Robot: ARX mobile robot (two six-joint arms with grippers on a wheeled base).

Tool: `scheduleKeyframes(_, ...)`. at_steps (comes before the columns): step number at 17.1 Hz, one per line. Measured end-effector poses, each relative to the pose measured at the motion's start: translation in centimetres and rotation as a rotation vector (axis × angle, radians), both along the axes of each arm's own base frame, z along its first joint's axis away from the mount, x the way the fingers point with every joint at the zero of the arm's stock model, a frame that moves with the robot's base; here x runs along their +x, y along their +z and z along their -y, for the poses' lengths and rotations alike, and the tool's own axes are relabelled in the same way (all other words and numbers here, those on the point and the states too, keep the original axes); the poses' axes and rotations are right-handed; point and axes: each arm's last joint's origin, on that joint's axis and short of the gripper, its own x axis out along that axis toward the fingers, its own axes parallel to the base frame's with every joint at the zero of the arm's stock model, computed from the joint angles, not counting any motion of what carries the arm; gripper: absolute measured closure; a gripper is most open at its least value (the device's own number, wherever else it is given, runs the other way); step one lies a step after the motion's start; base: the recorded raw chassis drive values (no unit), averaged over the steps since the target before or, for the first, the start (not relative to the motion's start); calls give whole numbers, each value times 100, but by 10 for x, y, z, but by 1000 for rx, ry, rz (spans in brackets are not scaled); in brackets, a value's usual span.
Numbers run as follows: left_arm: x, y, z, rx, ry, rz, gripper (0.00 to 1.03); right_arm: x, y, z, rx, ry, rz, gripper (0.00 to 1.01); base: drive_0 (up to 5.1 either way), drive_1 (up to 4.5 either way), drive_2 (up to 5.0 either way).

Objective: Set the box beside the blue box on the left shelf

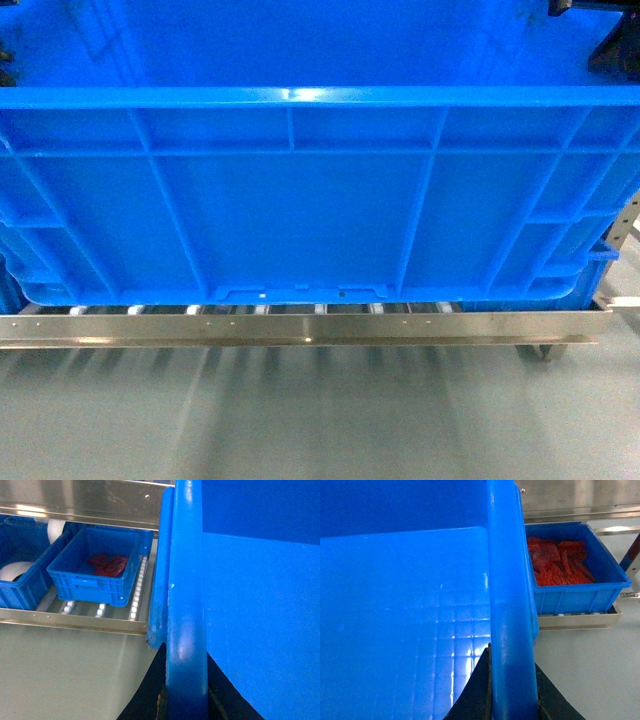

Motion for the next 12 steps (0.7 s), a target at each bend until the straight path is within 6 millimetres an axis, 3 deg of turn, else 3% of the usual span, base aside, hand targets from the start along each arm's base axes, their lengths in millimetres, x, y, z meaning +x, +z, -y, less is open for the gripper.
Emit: scheduleKeyframes(12, 0, -1, 0, 0, -1, -8, 95, 0, -1, 0, -2, 0, -8, 92, 0, 0, 0)
